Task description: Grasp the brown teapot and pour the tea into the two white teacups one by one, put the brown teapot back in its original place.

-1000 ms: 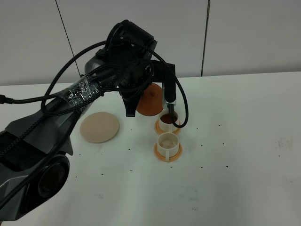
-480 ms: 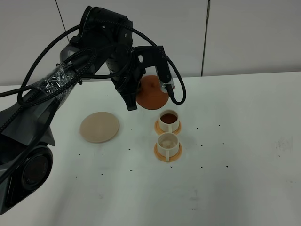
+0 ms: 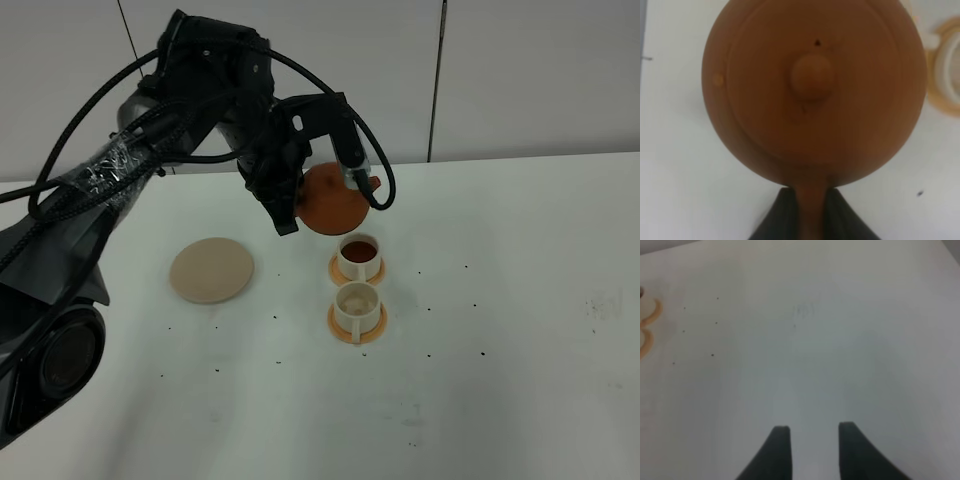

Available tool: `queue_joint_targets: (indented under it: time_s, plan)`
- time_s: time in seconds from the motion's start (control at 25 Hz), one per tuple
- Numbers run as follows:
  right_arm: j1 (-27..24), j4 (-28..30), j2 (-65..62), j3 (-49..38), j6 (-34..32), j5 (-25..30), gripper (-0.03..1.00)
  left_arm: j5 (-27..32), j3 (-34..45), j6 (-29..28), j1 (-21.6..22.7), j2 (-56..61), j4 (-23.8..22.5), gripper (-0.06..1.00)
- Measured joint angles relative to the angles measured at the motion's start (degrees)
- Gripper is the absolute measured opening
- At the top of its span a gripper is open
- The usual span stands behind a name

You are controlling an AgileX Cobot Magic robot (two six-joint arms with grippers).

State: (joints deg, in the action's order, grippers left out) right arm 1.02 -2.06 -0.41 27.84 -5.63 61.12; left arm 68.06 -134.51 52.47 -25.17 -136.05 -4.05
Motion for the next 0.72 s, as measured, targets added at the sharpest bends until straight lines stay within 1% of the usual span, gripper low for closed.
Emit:
queue_joint_targets:
  time_s: [0.08, 0.56, 0.72]
  plan:
    - [0.00, 0.00, 0.00, 0.00, 0.00, 0.00, 0.23, 0.00, 0.00, 0.00, 0.56, 0.00, 1.07, 0.17]
    - [0.00, 0.01, 0.00, 0.00, 0.00, 0.00, 0.23, 0.00, 0.05, 0.00, 0.47, 0.63, 0.39, 0.17]
    - [0.00, 0.01, 0.00, 0.00, 0.00, 0.00, 0.23, 0.00, 3.44, 0.45, -0.61, 4.33, 0.13, 0.17]
